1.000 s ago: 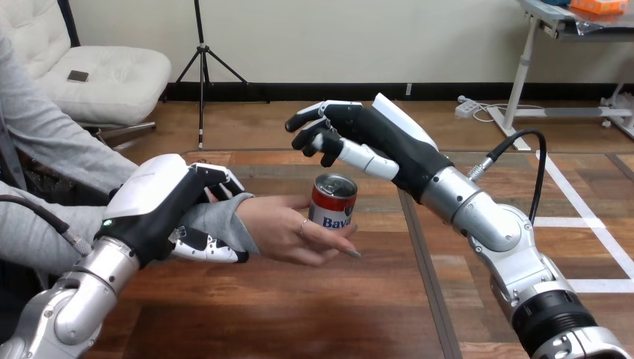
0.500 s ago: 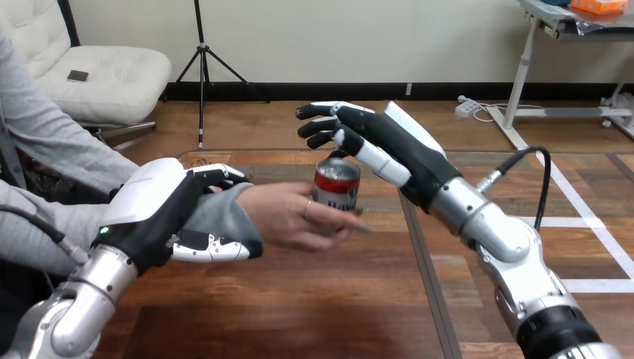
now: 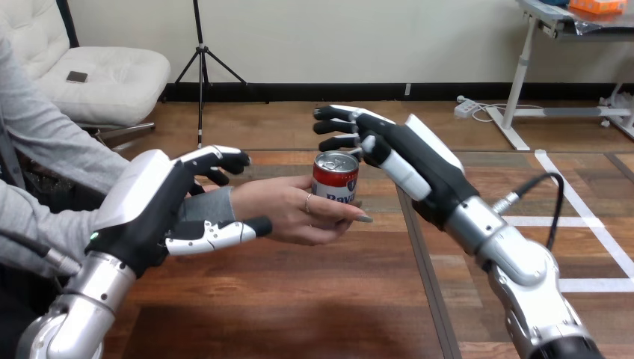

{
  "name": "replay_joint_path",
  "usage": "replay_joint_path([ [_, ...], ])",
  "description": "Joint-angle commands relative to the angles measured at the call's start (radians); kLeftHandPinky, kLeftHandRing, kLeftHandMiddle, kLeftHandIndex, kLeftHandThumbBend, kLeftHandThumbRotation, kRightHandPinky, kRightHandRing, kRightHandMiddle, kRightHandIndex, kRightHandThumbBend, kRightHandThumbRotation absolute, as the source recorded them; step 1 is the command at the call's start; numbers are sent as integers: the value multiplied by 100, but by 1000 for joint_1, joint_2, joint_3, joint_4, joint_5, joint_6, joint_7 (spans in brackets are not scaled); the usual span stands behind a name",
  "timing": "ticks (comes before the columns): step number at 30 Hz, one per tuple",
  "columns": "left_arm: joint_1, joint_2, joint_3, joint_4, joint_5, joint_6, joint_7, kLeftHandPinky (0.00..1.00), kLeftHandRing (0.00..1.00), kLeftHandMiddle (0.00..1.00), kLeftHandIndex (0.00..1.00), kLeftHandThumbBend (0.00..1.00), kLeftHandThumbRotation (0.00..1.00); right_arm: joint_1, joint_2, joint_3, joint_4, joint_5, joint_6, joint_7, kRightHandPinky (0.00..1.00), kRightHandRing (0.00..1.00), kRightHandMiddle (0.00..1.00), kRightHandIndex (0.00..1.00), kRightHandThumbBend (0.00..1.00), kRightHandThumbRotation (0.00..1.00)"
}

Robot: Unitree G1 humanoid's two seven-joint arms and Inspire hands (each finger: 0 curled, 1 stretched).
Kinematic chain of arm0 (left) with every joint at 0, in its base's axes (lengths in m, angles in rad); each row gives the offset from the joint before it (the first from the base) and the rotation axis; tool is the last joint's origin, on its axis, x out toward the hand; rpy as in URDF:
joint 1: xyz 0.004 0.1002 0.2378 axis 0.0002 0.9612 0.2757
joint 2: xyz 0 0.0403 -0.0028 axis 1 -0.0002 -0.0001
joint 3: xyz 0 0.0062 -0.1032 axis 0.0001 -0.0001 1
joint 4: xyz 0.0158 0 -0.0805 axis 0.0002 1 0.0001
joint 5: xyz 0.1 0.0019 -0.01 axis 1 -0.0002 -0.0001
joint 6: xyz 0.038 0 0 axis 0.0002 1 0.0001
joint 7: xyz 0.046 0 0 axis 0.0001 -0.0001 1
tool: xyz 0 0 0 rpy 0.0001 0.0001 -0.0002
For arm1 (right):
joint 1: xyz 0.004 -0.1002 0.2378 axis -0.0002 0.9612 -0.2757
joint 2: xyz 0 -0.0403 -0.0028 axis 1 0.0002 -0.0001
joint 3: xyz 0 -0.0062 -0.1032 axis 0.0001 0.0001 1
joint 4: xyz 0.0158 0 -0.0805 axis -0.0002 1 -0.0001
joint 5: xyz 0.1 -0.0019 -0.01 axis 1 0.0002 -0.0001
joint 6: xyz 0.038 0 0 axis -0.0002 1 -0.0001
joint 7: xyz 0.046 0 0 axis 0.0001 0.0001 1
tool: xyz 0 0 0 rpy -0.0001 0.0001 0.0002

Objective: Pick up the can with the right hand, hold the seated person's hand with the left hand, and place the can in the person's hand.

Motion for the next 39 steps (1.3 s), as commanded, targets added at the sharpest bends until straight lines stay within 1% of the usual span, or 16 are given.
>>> replay_joint_path([
  [1,16,-28,36,-61,-50,-44,28,52,69,73,74,72,60,2,-1,-47,-78,48,-19,5,69,79,82,84,100,100],
  [4,32,-36,40,-62,-82,-69,17,51,68,73,73,68,60,21,5,-60,-90,78,-28,18,70,79,82,84,100,100],
  [5,39,-43,41,-59,-104,-85,11,52,68,73,73,65,60,31,8,-66,-98,97,-30,26,71,79,81,83,100,100],
  [8,55,-59,41,-55,-149,-113,2,52,68,73,73,62,60,55,13,-78,-117,130,-31,41,73,80,81,84,100,100],
  [10,64,-68,41,-56,-171,-125,-2,52,68,73,73,60,60,68,13,-83,-128,141,-32,46,75,81,81,84,100,100],
  [12,73,-82,41,-39,-200,-160,-3,52,68,73,73,58,61,89,17,-92,-140,158,-39,50,76,81,82,84,100,100],
  [14,80,-95,41,-26,-226,-185,-8,51,68,72,72,57,61,107,19,-99,-150,169,-46,53,77,82,82,84,100,100],
  [15,84,-101,41,-21,-237,-194,-12,51,67,72,72,56,63,114,19,-102,-153,172,-49,54,79,83,82,85,100,100],
  [18,108,-115,42,-27,-266,-200,-25,51,68,72,73,56,66,145,24,-114,-163,192,-66,58,81,83,82,85,99,100],
  [22,138,-133,46,-48,-283,-194,-32,52,69,74,74,55,71,176,28,-126,-177,212,-75,67,83,83,83,85,98,100],
  [24,158,-149,48,-67,-288,-190,-29,53,70,74,74,54,74,196,29,-131,-186,221,-84,68,84,84,83,85,97,100],
  [28,187,-172,52,-91,-286,-192,-25,53,71,75,75,51,77,228,34,-140,-202,230,-96,66,86,84,83,84,97,100],
  [34,216,-218,56,-89,-303,-226,-18,53,72,76,74,45,81,291,56,-153,-242,250,-98,51,86,84,83,84,96,100],
  [37,225,-241,53,-72,-319,-251,-20,52,72,76,74,43,83,323,67,-156,-265,277,-88,64,87,85,84,84,94,100],
  [39,227,-259,49,-48,-332,-278,-21,52,73,76,74,42,85,349,74,-156,-284,299,-77,78,87,86,85,85,93,100],
])
